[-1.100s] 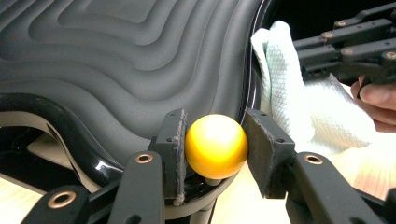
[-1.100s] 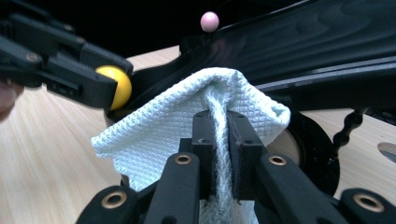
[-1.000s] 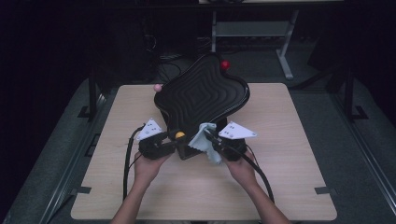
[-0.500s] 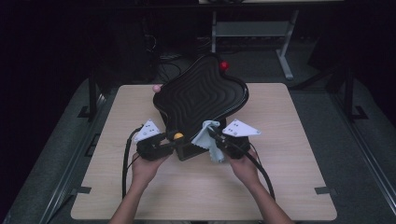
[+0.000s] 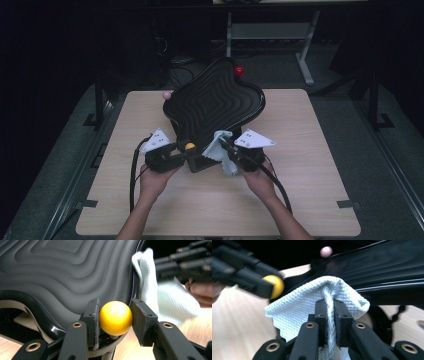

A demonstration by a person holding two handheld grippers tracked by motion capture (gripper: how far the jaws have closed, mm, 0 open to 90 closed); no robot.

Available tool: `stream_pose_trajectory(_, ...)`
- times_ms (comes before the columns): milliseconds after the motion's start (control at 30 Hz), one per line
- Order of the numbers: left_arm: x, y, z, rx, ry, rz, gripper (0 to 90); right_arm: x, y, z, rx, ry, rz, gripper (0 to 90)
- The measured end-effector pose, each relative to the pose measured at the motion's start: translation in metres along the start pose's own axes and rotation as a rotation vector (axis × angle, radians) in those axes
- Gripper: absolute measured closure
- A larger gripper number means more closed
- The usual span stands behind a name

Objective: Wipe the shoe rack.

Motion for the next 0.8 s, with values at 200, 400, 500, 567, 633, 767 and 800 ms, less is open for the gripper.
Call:
stream_pose_trajectory(200, 0.0, 0.0, 0.0, -0.001, 0.0, 0.004, 60.3, -0.004, -0.01, -0.002, 0.005, 0.009, -0.02, 82.0)
stream_pose_trajectory(400, 0.0, 0.0, 0.0, -0.001, 0.001, 0.003, 60.3, 0.007, 0.017, -0.005, -0.003, 0.007, 0.063, 82.0)
stream_pose_trajectory(500, 0.0, 0.0, 0.0, -0.001, 0.002, 0.002, 60.3, 0.013, 0.03, -0.01, -0.035, 0.029, 0.092, 82.0)
stream_pose_trajectory(567, 0.0, 0.0, 0.0, -0.001, 0.002, 0.003, 60.3, 0.011, 0.024, -0.01, -0.027, 0.029, 0.085, 81.9)
stream_pose_trajectory(633, 0.0, 0.0, 0.0, -0.001, 0.001, 0.004, 60.3, 0.006, 0.012, -0.01, -0.011, 0.021, 0.052, 81.9)
stream_pose_trajectory(767, 0.001, -0.001, 0.0, -0.001, 0.0, 0.007, 60.3, 0.006, 0.013, -0.009, 0.009, 0.013, 0.057, 82.0)
stream_pose_trajectory(800, 0.002, -0.001, 0.0, -0.001, -0.001, 0.008, 60.3, 0.008, 0.017, -0.009, 0.009, 0.011, 0.072, 81.9)
Point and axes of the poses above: each handheld gripper's, and its own axes: x roughly forward along the jaws, z roughly out of its top, y roughly to its left, the point moved 4 cm from there along x, roughly forward along the jaws, and after that the axes turned 9 degrees about -x, right-handed, at the moved point
